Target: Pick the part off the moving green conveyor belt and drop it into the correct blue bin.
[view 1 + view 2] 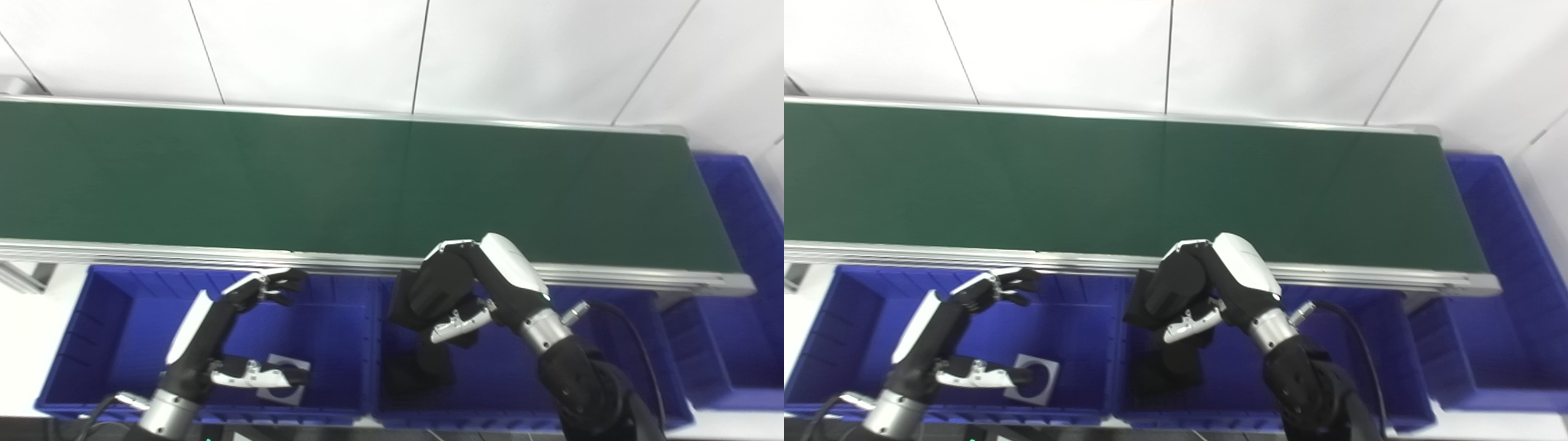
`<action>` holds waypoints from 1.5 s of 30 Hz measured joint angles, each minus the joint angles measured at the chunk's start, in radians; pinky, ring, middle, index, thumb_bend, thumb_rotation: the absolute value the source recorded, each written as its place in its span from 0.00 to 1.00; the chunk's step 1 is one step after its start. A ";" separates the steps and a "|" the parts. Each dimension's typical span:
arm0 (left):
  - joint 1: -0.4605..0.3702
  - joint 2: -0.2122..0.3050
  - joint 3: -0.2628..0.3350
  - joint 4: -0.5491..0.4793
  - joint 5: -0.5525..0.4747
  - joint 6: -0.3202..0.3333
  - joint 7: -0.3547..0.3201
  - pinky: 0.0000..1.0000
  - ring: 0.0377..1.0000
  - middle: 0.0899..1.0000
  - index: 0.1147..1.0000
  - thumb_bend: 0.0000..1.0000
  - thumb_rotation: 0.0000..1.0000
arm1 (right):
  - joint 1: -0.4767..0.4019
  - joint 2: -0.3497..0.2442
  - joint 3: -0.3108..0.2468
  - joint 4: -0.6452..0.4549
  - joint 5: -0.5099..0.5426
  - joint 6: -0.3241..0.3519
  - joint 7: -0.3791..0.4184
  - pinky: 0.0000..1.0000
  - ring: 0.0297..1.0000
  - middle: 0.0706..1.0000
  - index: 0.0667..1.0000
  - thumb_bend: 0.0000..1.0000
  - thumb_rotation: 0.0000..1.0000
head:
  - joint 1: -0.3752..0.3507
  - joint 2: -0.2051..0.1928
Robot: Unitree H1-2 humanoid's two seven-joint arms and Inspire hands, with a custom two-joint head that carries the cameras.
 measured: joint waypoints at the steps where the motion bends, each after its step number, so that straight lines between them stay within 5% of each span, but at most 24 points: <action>1: 0.003 -0.001 0.005 -0.002 -0.005 0.001 -0.008 0.62 0.71 0.73 0.72 0.94 0.29 | 0.002 -0.007 0.001 0.001 0.000 0.001 0.010 0.34 0.40 0.46 0.48 0.52 0.00 | -0.002 0.005; 10: 0.007 -0.030 0.052 -0.019 -0.013 0.001 -0.047 0.58 0.67 0.72 0.72 0.91 0.30 | -0.016 -0.073 0.016 0.091 -0.043 0.020 0.079 0.33 0.40 0.47 0.47 0.52 0.00 | 0.018 0.009; 19: 0.011 -0.045 0.079 -0.023 0.003 0.001 -0.073 0.59 0.68 0.72 0.71 0.92 0.28 | -0.103 -0.115 0.126 0.164 -0.220 0.080 0.183 0.40 0.41 0.48 0.46 0.52 0.00 | 0.032 0.005; 26: 0.013 -0.068 0.088 -0.025 0.003 0.001 -0.093 0.60 0.69 0.73 0.71 0.91 0.26 | -0.126 -0.116 0.189 0.225 -0.362 0.107 0.234 0.26 0.43 0.44 0.47 0.52 0.00 | 0.037 0.000; 27: 0.014 -0.069 0.090 -0.025 -0.002 0.002 -0.096 0.60 0.69 0.73 0.71 0.92 0.25 | -0.128 -0.115 0.192 0.225 -0.378 0.107 0.232 0.29 0.43 0.45 0.62 0.52 0.00 | 0.037 0.002; 28: 0.015 -0.069 0.090 -0.025 -0.007 0.002 -0.098 0.60 0.69 0.73 0.72 0.91 0.26 | -0.131 -0.115 0.198 0.225 -0.395 0.107 0.232 0.48 0.60 0.62 0.73 0.62 0.04 | 0.037 0.002; 30: 0.015 -0.071 0.093 -0.025 -0.014 0.003 -0.103 0.60 0.69 0.73 0.72 0.91 0.26 | -0.141 -0.117 0.222 0.224 -0.438 0.105 0.236 0.59 0.70 0.72 0.77 0.68 0.06 | 0.037 0.002; 31: 0.015 -0.072 0.094 -0.025 -0.014 0.003 -0.103 0.60 0.69 0.72 0.72 0.91 0.26 | -0.148 -0.119 0.235 0.221 -0.468 0.101 0.247 0.72 0.79 0.80 0.81 0.77 0.18 | 0.037 0.003; 35: 0.015 -0.075 0.097 -0.025 -0.014 0.002 -0.105 0.58 0.67 0.72 0.72 0.92 0.29 | -0.158 -0.135 0.281 0.175 -0.599 0.096 0.363 0.94 0.92 0.92 0.90 0.92 0.40 | 0.028 0.005; 38: 0.019 -0.075 0.105 -0.025 -0.001 0.002 -0.105 0.59 0.68 0.72 0.72 0.92 0.29 | -0.143 -0.133 0.281 0.103 -0.702 0.096 0.471 0.99 0.94 0.93 0.93 0.94 0.45 | 0.026 0.005; 45: 0.017 -0.075 0.106 -0.025 -0.004 0.002 -0.114 0.60 0.69 0.72 0.71 0.91 0.27 | -0.120 -0.129 0.216 0.001 -0.770 0.050 0.561 1.00 0.97 0.95 0.95 0.94 0.50 | 0.018 0.005</action>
